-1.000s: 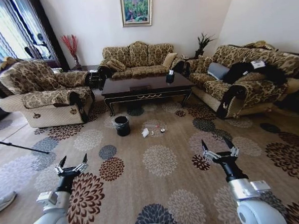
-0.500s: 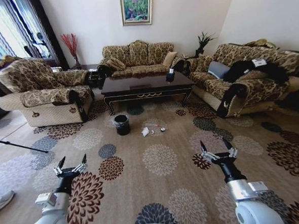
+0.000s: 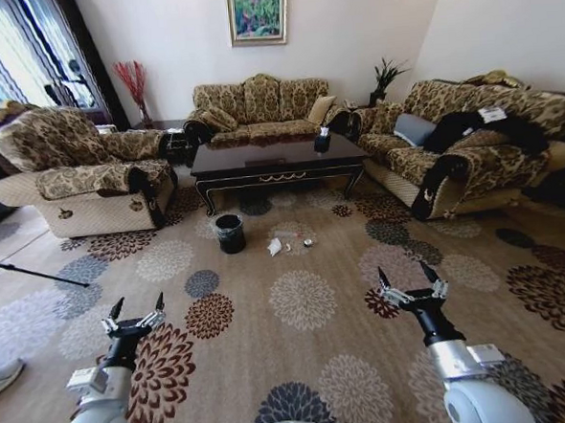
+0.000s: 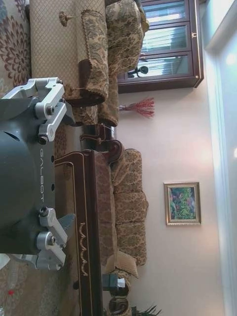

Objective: Move to the front of the table and pick up the trash from the floor, then place it into the trash bin.

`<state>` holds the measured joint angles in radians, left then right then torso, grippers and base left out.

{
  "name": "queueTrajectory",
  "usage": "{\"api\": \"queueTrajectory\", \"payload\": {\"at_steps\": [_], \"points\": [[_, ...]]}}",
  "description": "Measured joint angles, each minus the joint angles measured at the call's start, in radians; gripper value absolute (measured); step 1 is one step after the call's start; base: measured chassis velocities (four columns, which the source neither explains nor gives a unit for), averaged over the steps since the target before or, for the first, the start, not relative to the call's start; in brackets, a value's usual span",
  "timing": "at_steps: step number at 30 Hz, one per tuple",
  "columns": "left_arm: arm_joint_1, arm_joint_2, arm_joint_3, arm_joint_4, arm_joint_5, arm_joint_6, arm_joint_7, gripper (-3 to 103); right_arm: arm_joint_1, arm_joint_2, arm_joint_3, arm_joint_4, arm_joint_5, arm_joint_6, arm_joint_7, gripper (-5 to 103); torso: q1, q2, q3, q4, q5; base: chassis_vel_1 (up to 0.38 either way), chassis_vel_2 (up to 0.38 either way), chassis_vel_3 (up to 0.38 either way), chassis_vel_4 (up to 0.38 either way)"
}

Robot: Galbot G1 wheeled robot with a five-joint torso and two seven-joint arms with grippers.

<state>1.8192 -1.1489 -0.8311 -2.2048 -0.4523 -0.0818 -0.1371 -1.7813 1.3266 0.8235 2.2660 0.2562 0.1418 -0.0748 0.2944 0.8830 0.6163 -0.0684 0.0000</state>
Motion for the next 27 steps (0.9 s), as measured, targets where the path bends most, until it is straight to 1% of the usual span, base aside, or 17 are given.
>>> {"api": "queueTrajectory", "payload": {"at_steps": [6,10,11,15,18,20,21,24,27], "points": [[-0.014,-0.005,-0.032,-0.004,0.010,0.012,-0.003,100,0.015,-0.016,0.001,-0.033,0.016,0.004,0.001,100,-0.013,-0.028,-0.015,0.0000,0.0001,0.000,0.000,0.000,0.000],[-0.016,-0.006,-0.045,0.003,0.010,0.013,-0.003,100,0.028,-0.015,-0.006,-0.045,0.025,0.004,0.004,100,-0.019,-0.043,-0.024,0.0001,0.0001,0.000,0.000,0.000,0.000],[-0.017,-0.007,-0.051,0.004,0.008,0.013,-0.003,100,0.031,-0.014,-0.009,-0.049,0.028,0.004,0.004,100,-0.022,-0.051,-0.029,0.0001,0.0000,0.000,0.000,0.000,0.000],[-0.021,-0.008,-0.055,0.005,0.007,0.014,-0.003,100,0.031,-0.014,-0.010,-0.055,0.030,0.003,0.004,100,-0.029,-0.066,-0.037,-0.0002,0.0001,0.000,0.000,0.000,0.000],[-0.023,-0.008,-0.058,0.006,0.007,0.014,-0.003,100,0.029,-0.015,-0.008,-0.054,0.033,0.003,0.004,100,-0.036,-0.083,-0.047,0.0002,0.0000,0.000,0.000,0.000,0.000],[-0.022,-0.008,-0.059,0.005,0.008,0.014,-0.003,100,0.027,-0.015,-0.007,-0.054,0.033,0.003,0.004,100,-0.037,-0.087,-0.049,0.0002,0.0000,0.000,0.000,0.000,0.000],[-0.021,-0.006,-0.061,0.002,0.008,0.014,-0.002,100,0.022,-0.014,-0.004,-0.051,0.035,0.003,0.004,100,-0.041,-0.097,-0.055,0.0000,0.0000,0.000,0.000,0.000,0.000],[-0.020,-0.006,-0.062,0.000,0.008,0.014,-0.002,100,0.020,-0.013,-0.003,-0.050,0.035,0.003,0.004,100,-0.045,-0.105,-0.060,0.0000,0.0001,0.000,0.000,0.000,0.000],[-0.014,-0.007,-0.062,-0.006,0.008,0.013,-0.002,100,0.017,-0.009,-0.003,-0.043,0.035,0.003,0.004,100,-0.053,-0.122,-0.069,0.0001,0.0000,0.000,0.000,0.000,0.000]]}}
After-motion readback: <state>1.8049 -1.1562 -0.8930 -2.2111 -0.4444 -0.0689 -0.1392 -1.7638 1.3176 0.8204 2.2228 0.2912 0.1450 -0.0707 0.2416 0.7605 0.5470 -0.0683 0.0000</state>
